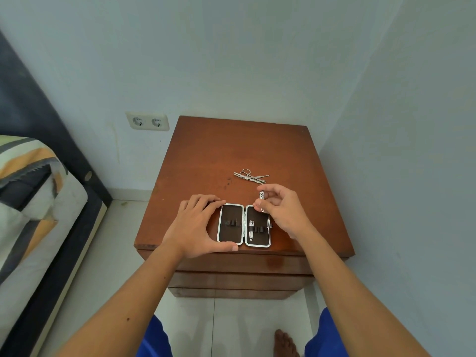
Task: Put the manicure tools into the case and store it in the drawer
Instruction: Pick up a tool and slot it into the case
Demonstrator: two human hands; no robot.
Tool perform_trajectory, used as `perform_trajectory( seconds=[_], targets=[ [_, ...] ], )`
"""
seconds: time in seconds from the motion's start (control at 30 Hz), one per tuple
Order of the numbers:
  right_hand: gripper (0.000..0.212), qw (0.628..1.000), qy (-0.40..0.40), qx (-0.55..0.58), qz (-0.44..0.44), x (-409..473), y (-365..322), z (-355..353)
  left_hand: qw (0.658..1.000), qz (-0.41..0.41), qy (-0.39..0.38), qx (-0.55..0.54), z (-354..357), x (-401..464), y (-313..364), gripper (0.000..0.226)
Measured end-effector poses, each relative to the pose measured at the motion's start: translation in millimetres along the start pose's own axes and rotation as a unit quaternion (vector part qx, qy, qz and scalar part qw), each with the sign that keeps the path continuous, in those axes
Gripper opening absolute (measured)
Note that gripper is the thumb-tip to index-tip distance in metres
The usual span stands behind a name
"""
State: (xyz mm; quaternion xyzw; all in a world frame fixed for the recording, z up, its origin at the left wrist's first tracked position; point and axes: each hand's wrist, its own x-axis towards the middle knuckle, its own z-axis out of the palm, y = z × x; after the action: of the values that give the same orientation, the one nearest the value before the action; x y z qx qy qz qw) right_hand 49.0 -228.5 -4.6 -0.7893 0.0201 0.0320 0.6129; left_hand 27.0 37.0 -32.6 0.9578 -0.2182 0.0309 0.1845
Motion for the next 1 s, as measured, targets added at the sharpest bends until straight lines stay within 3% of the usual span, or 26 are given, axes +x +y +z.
perform_trajectory(
  seconds=[0.2, 0.7, 1.0],
  targets=[
    [0.023, 0.993, 0.017, -0.106, -0.044, -12.8, 8.4, -4.6, 1.000, 0.002, 0.004, -0.001, 1.2, -0.4, 0.0, 0.123],
    [0.035, 0.939, -0.085, -0.305, -0.131, -36.2, 17.8, -23.7, 1.000, -0.001, 0.004, 0.001, 0.3, -1.1, 0.8, 0.122],
    [0.041, 0.924, -0.116, -0.328, -0.158, -46.7, 19.7, -26.1, 1.000, 0.000, 0.005, 0.003, 0.3, -1.3, 1.1, 0.123]
  ],
)
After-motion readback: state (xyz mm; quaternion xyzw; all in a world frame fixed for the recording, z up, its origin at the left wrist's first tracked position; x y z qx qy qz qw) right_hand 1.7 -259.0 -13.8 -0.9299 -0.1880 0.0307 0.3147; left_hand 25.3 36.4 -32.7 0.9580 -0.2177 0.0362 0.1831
